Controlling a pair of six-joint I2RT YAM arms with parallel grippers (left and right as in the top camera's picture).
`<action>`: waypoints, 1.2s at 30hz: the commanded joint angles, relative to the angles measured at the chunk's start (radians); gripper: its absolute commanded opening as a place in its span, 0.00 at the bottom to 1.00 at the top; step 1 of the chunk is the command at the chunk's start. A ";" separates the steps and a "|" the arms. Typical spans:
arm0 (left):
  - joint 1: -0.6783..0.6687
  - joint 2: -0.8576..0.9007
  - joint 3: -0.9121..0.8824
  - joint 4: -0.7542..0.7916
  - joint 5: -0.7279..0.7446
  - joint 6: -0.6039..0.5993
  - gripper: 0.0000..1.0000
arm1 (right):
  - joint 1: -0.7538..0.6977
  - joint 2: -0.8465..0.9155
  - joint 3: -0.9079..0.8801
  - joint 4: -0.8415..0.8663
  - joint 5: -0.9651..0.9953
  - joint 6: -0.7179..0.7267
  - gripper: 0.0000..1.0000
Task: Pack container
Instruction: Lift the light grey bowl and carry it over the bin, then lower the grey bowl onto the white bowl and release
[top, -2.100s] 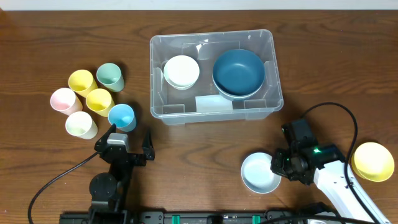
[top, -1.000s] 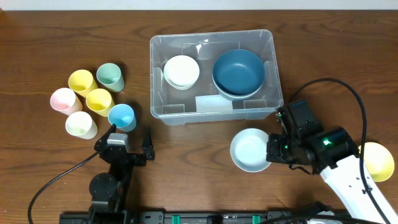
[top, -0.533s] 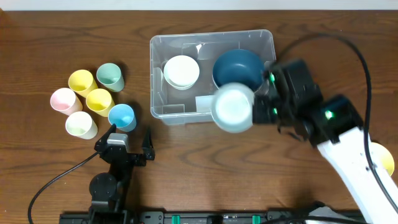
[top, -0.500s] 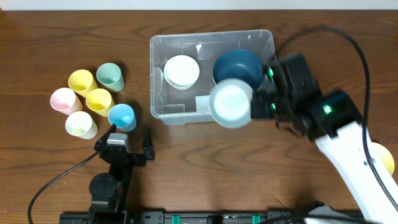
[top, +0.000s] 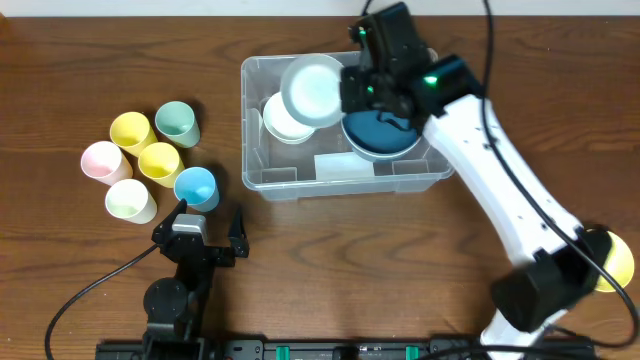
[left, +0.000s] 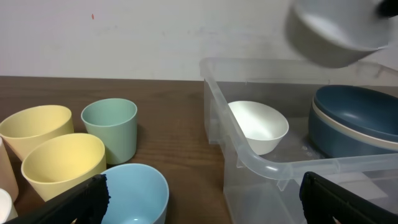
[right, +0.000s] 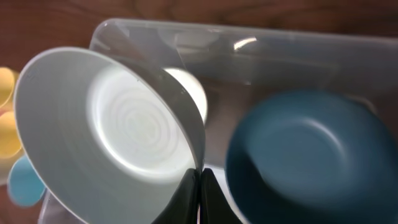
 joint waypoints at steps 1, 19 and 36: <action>0.006 -0.006 -0.017 -0.033 0.015 -0.005 0.98 | 0.020 0.071 0.029 0.056 -0.003 0.003 0.01; 0.006 -0.006 -0.017 -0.033 0.015 -0.005 0.98 | 0.047 0.303 0.029 0.225 -0.019 0.006 0.51; 0.006 -0.006 -0.017 -0.033 0.015 -0.005 0.98 | -0.028 0.040 0.330 -0.460 0.101 0.018 0.64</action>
